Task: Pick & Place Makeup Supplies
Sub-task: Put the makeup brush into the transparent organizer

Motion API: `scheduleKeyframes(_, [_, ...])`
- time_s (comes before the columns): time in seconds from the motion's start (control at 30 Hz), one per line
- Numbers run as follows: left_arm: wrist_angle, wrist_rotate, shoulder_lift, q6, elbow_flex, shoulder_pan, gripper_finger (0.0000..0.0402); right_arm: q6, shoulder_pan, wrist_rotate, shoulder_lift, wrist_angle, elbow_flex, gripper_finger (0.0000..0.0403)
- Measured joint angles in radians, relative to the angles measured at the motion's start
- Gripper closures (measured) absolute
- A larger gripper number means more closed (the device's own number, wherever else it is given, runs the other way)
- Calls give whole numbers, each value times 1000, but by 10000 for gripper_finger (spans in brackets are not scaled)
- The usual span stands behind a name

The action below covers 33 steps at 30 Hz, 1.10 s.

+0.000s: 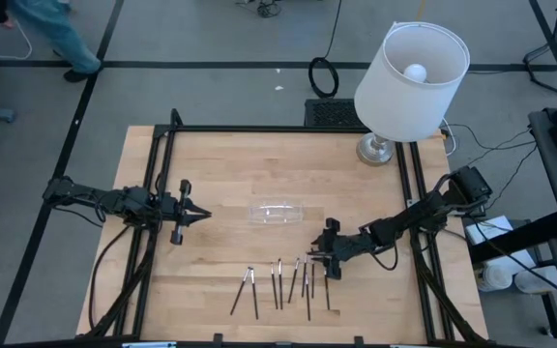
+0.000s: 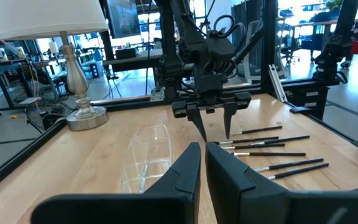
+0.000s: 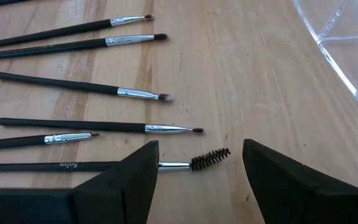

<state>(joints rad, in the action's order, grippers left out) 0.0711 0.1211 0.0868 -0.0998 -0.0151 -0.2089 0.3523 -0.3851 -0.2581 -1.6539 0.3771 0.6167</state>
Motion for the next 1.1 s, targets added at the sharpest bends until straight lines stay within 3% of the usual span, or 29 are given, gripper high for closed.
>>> scheduleKeyframes(0.63, [0, 0, 0, 0, 0, 0, 371, -8, 21, 0, -49, 85, 2, 181])
scheduleKeyframes(1.1, [0, 0, 0, 0, 0, 0, 371, 3, 24, 1, -61, 34, 2, 181])
